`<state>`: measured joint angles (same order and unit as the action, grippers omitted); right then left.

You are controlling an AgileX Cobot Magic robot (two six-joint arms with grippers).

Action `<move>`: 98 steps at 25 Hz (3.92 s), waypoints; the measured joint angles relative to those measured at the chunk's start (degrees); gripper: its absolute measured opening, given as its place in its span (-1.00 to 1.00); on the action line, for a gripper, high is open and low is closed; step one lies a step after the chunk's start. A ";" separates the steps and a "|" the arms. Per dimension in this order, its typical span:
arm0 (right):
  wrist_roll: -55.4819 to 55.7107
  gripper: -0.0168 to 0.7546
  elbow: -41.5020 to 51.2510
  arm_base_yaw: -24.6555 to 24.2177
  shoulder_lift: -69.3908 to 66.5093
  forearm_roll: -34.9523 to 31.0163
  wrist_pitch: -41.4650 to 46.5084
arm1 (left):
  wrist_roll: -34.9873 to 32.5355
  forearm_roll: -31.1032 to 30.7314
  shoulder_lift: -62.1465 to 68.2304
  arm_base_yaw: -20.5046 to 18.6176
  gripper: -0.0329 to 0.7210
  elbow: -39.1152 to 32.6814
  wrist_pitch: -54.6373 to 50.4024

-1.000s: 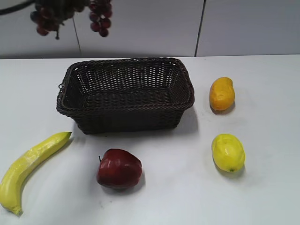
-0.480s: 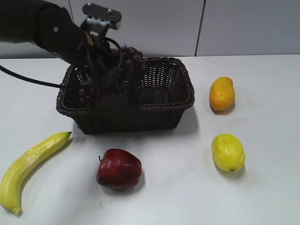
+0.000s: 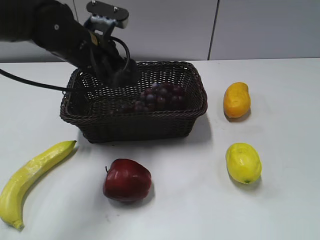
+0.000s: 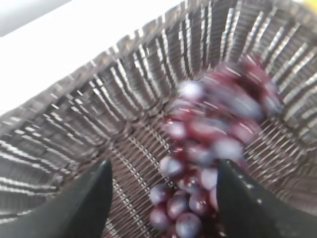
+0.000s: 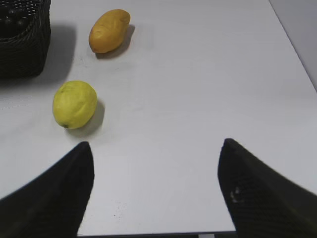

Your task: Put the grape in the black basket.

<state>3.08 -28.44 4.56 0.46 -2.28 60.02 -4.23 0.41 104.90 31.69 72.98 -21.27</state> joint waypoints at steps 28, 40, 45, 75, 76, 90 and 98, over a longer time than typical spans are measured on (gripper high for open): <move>0.00 0.58 0.00 0.00 0.00 0.00 0.00 | 4.54 0.22 -33.29 -30.34 0.64 -8.34 -45.68; 0.00 0.58 0.00 0.00 0.00 0.00 0.00 | 4.63 0.42 -73.18 -30.34 0.64 -32.47 -41.53; 0.00 0.58 0.00 0.00 0.00 0.00 0.00 | 4.59 0.47 -91.03 -30.34 0.64 -35.75 -42.56; 0.00 0.58 0.00 0.00 0.00 0.00 -0.01 | 3.21 3.18 -102.96 -30.34 0.64 -44.64 -40.91; 0.00 0.58 0.00 0.00 0.00 0.00 -0.01 | 3.21 3.18 -102.96 -30.34 0.64 -44.64 -40.91; 0.00 0.58 0.00 0.00 0.00 0.00 -0.01 | 3.21 3.18 -105.14 -30.34 0.64 -44.64 -40.60; 0.00 0.58 0.00 0.00 0.00 0.00 0.04 | 3.21 3.18 -105.19 -30.34 0.64 -44.64 -40.54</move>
